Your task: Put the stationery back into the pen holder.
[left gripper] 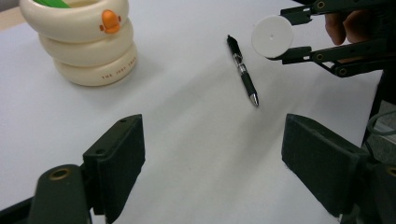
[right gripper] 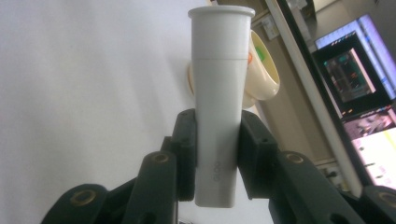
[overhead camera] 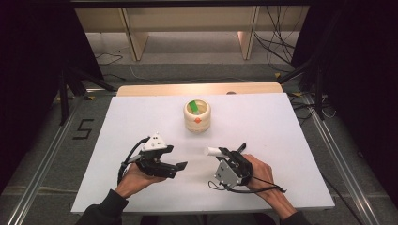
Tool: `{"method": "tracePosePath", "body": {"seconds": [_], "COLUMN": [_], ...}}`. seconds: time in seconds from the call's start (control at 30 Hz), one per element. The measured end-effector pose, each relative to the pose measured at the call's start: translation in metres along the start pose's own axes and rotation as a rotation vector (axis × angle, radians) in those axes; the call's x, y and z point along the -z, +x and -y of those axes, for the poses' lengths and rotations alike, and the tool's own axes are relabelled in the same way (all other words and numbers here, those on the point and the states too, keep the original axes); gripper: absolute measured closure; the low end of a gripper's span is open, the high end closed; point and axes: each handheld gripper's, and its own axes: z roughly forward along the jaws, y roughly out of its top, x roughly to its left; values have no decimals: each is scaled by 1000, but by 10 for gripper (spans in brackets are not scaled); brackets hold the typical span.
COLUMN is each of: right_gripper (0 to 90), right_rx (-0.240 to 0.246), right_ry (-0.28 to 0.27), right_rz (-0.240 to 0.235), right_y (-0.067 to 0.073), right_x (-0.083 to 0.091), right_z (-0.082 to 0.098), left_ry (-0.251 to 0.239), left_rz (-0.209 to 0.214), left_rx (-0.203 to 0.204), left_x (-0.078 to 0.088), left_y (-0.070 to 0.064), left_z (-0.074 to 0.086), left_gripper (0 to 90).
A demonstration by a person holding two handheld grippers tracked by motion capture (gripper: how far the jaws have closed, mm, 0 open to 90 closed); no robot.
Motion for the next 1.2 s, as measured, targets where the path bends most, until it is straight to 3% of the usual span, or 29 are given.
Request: {"method": "tracePosePath", "body": {"seconds": [0.1,0.23,0.43,0.63,0.8,1.2], "right_gripper": [708,708,707,708,707,707], "right_rx": [-92,-257,-488,-645,-724,-861], "right_ry": [-9,-39,-64,-70,-72,-92], "right_rz": [-31,-71,-139,-179,-190,-236], "right_y": [-11,-28,-51,-67,-79,-100], "right_x": [-1,-6,-15,-24,-32,-59], "right_z": [2,4,9,16,15,3], "left_ry": [-22,-51,-90,-141,-121,-161], "left_rz": [-25,-51,-75,-94,-115,-116], "left_rx": [12,18,-13,2,0,-9], "left_x": [1,3,8,16,17,25], "left_y": [1,0,-2,1,1,-2], "left_z": [5,10,15,20,24,28], "left_gripper": [205,199,198,198,191,185]}}
